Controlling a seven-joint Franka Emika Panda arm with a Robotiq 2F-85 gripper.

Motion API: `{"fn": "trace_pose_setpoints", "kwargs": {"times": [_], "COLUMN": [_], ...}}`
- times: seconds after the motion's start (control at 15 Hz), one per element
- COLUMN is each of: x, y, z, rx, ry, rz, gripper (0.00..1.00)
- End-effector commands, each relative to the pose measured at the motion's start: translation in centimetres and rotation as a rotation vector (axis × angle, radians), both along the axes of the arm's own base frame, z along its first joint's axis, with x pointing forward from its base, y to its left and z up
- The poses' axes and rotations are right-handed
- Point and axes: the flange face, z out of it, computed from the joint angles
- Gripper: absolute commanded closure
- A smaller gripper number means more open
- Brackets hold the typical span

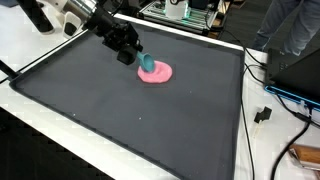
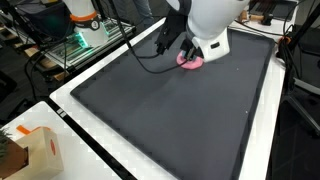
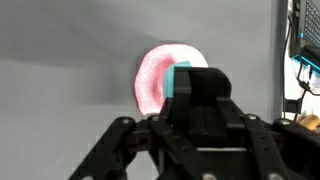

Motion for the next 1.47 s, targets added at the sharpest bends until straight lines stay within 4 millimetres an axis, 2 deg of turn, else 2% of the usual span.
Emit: {"fn": "trace_pose_setpoints", "kwargs": {"times": [0.0, 0.4, 0.73, 1.07, 1.4], "x": [-1.0, -1.5, -2.1, -2.9, -3.7], "y": [1.0, 3.4, 6.6, 10.1, 12.3], "z": [3.5, 8.7, 12.1, 14.0, 14.7], "rx": [-0.048, -0.175, -0.329, -0.471, -0.568], "ry": [-0.023, -0.066, -0.105, -0.179, -0.227], "rz": [0.01, 0.026, 0.032, 0.023, 0.018], "gripper": [0.75, 0.75, 0.75, 0.75, 0.75]}}
